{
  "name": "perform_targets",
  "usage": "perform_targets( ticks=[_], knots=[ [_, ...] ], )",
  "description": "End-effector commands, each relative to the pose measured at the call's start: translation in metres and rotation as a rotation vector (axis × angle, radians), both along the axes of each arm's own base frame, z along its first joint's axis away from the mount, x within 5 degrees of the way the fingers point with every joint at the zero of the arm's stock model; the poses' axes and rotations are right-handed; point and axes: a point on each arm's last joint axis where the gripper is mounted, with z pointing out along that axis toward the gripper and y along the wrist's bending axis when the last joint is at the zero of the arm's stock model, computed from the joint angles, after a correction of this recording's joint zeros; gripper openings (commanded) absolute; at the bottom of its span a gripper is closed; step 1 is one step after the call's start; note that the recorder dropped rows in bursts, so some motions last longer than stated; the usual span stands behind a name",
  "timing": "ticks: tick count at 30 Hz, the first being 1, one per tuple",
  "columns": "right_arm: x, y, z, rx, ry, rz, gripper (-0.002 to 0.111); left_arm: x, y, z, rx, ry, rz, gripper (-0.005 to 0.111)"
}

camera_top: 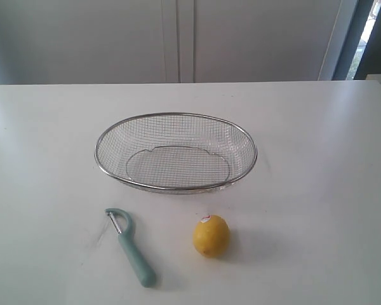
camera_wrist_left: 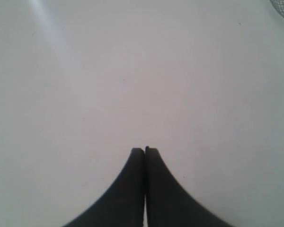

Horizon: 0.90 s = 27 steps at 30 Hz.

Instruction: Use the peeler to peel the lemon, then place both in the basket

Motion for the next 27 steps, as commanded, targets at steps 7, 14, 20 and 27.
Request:
perform_targets(
  ticks=[7,14,20,27],
  knots=[
    [-0.004,0.001,0.01,-0.029,-0.134,0.005,0.0,0.0,0.0,-0.003,-0.003,0.007,0.003,0.0],
    [-0.004,0.001,0.009,-0.027,-0.123,0.004,0.0,0.0,0.0,-0.003,-0.003,0.007,0.003,0.0],
    [-0.003,0.0,0.013,-0.017,-0.032,-0.002,0.0,0.0,0.0,-0.003,-0.003,0.007,0.003,0.0],
    [-0.008,0.0,0.029,-0.006,0.057,-0.011,0.0,0.0,0.0,-0.003,-0.003,0.007,0.003,0.0]
  ],
)
